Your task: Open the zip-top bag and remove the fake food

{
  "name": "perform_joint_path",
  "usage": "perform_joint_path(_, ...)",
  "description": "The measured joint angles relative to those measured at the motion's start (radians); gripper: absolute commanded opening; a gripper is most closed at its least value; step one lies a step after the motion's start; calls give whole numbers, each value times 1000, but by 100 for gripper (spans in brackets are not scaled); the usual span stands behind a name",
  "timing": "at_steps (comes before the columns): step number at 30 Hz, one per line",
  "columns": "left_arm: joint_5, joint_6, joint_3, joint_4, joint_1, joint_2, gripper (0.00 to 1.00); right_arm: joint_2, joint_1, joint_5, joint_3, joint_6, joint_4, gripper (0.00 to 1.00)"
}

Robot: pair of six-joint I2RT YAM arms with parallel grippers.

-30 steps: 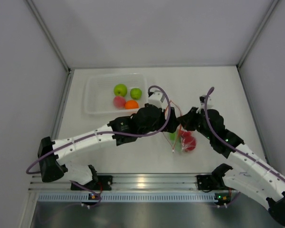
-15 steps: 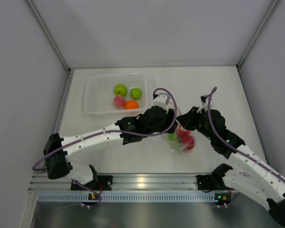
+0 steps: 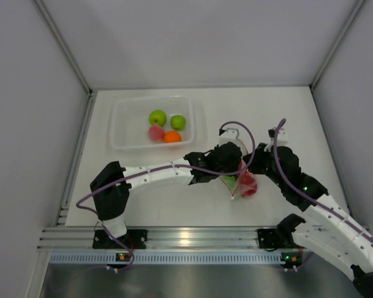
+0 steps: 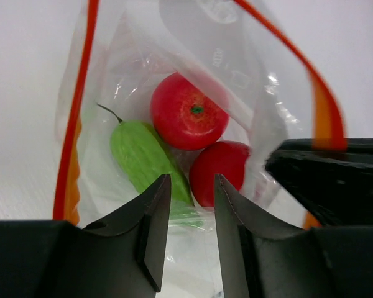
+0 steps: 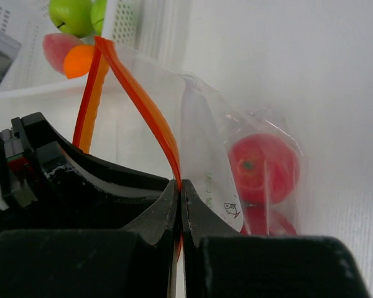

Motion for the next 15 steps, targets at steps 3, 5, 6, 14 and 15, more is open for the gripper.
perform_joint_path(3,-6,-18,0,-1,-2,45,39,-26,-2,42,0,-35,-55,0)
perform_joint_path(5,-6,-28,1,-1,-4,66,41,-46,-3,68,0,-53,-88,0)
perform_joint_path(6,-5,-29,5,-4,-6,76,48,-56,-3,83,0,-62,-103,0)
perform_joint_path(14,33,-31,124,-6,-19,206,58,-103,-6,119,-2,-93,-158,0)
perform_joint_path(15,32,-31,134,-8,-19,224,58,-108,-6,119,-4,-93,-158,0)
